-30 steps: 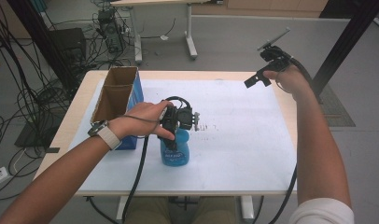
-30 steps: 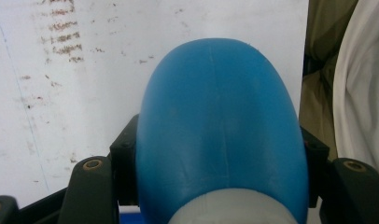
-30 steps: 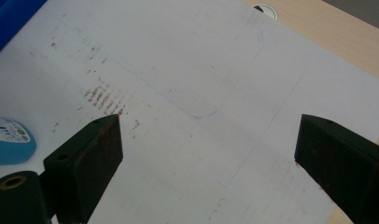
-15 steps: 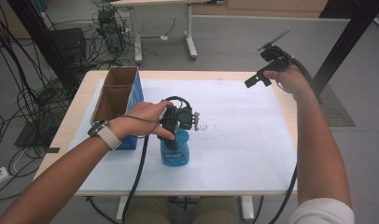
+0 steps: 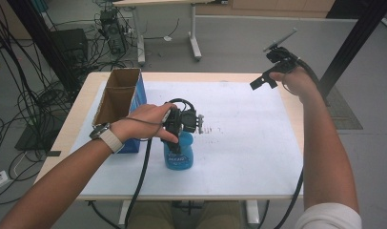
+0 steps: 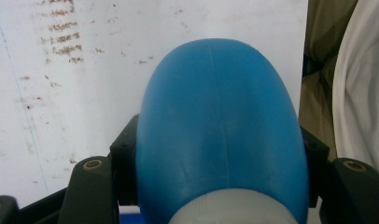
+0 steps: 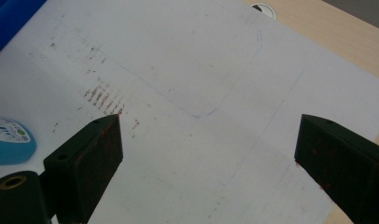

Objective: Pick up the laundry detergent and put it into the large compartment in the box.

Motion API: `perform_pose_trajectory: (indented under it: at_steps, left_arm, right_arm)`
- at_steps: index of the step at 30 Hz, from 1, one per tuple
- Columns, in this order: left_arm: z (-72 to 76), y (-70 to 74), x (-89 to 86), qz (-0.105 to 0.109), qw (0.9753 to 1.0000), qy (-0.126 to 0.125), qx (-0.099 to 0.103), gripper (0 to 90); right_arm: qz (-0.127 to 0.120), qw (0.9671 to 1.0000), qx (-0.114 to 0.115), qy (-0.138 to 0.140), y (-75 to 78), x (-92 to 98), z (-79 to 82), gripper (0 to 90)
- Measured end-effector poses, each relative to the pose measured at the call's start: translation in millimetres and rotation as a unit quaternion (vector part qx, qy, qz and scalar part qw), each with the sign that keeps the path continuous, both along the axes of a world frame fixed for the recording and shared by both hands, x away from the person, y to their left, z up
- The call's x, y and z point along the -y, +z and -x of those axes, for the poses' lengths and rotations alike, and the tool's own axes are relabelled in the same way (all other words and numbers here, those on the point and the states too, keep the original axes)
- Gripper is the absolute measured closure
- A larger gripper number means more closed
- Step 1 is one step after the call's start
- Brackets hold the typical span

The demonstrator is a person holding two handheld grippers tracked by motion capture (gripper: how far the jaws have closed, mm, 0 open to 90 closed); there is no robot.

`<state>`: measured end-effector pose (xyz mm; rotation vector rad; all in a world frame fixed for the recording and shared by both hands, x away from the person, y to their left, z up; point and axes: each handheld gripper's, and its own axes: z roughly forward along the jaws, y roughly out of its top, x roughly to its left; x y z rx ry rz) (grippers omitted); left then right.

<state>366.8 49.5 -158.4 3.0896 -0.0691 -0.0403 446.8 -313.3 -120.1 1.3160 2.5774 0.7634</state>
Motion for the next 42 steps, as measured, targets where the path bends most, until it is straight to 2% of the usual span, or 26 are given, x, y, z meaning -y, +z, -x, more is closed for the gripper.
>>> perform_pose_trajectory:
  at_steps: [42]
  left_arm:
    - [0.7, -0.1, -2.6, 0.006, 1.0, 0.002, 0.001, 37.7]
  right_arm:
    - [-0.003, 1.0, -0.001, 0.0, -0.1, 1.7, -0.1, 7.6]
